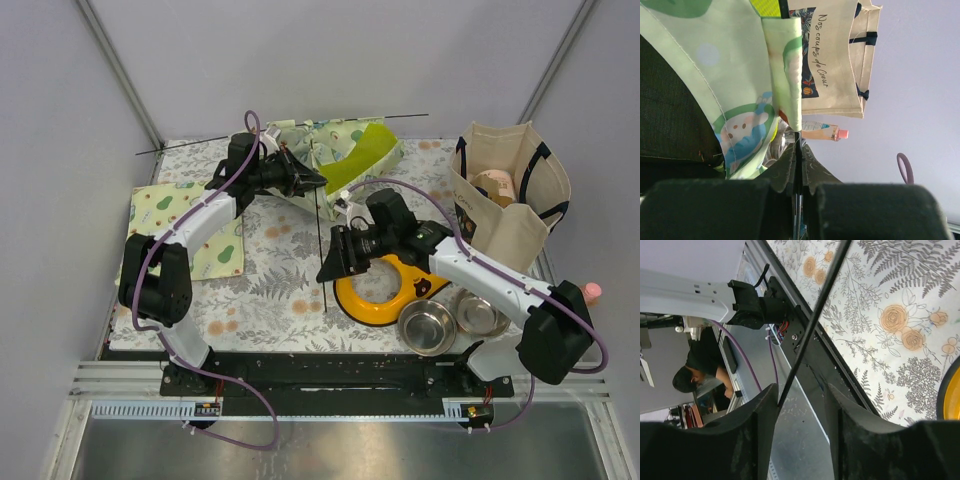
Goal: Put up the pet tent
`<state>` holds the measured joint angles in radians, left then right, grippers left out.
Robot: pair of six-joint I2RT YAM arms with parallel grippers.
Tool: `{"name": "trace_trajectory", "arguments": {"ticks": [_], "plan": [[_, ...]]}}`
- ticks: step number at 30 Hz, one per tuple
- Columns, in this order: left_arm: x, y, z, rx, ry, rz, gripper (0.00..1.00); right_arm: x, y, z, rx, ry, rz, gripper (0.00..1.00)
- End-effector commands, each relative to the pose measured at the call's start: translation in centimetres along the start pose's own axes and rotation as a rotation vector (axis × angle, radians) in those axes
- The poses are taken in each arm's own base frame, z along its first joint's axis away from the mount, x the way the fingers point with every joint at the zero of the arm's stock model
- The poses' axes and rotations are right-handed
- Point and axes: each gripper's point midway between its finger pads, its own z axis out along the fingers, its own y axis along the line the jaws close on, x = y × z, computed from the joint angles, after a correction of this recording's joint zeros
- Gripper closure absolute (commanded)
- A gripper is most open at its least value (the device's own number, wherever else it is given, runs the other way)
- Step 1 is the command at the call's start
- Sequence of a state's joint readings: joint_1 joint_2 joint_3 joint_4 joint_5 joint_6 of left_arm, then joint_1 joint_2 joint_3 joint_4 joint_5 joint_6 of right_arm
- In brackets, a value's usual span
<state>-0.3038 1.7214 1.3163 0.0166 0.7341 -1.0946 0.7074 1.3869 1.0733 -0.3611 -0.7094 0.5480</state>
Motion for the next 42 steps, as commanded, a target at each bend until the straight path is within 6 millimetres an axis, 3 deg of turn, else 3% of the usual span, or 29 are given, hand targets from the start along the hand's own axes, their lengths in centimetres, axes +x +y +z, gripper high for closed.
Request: {"name": "trace_trajectory", "arguments": {"ticks": [1, 9, 14, 15, 22, 28, 30, 35, 39, 42], "plan": [[-5.7, -1.2, 0.1, 0.018, -0.219, 0.071, 1.0, 0.0, 1.9, 0.9, -0.087, 0.02, -0.067, 0.53], [-6.2, -1.0, 0.0, 0.001, -0.248, 0.061, 1.0, 0.6, 1.9, 1.0, -0.077, 0.047, -0.054, 1.0], [-5.6, -1.3, 0.1, 0.023, -0.211, 0.069, 1.0, 0.0, 2.1, 0.7, -0.057, 0.025, -0.05, 1.0], [-5.5, -1.4, 0.1, 0.027, -0.203, 0.074, 0.96, -0.3, 2.4, 0.5, -0.055, 0.018, -0.054, 1.0], [-4.2, -2.0, -1.2, 0.023, -0.162, 0.166, 0.47, -2.7, 2.9, -0.1, -0.016, -0.056, -0.065, 1.0], [-3.3, -1.4, -3.3, -0.079, -0.164, 0.237, 0.19, -4.4, 2.3, -0.2, 0.023, -0.117, -0.052, 1.0], [-3.1, -1.0, -4.1, -0.112, -0.168, 0.25, 0.14, -5.2, 2.7, -0.4, 0.013, -0.141, -0.058, 1.0], [-2.4, -3.0, -6.4, -0.091, -0.208, 0.321, 0.02, -7.0, 3.2, -0.4, -0.013, -0.194, -0.072, 1.0], [-2.1, -5.1, -8.0, -0.062, -0.235, 0.39, 0.01, -7.4, 3.7, 0.0, -0.052, -0.197, -0.079, 1.0], [-2.4, -4.9, -9.1, -0.106, -0.275, 0.416, 0.01, -7.6, 3.5, 0.2, -0.051, -0.203, -0.076, 1.0]]}}
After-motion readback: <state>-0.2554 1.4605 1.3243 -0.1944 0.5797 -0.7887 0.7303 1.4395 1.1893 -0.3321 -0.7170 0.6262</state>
